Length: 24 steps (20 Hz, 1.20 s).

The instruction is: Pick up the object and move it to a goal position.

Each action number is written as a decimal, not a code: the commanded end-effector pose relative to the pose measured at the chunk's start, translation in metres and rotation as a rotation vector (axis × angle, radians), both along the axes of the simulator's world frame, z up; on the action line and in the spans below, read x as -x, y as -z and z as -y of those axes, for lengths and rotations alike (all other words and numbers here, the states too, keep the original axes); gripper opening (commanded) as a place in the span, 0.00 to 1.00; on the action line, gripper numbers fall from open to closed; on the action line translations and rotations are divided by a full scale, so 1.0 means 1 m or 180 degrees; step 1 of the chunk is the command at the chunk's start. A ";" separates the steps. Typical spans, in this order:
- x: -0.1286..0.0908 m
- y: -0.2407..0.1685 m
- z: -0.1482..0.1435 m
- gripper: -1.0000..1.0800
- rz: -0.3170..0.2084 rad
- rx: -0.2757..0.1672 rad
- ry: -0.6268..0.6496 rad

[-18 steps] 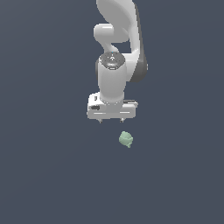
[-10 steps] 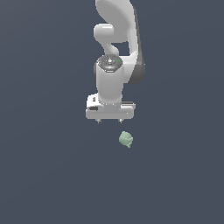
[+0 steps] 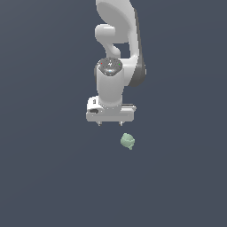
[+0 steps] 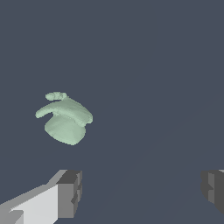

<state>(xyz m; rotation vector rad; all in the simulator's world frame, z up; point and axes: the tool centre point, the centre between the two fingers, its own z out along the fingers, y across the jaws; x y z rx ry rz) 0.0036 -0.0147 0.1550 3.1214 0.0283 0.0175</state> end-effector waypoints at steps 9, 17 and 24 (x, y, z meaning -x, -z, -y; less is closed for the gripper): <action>-0.007 0.010 -0.013 0.96 -0.0025 0.0013 -0.0536; -0.016 0.023 -0.032 0.96 -0.0054 0.0018 -0.1309; -0.024 0.036 -0.050 0.96 -0.0073 0.0010 -0.2038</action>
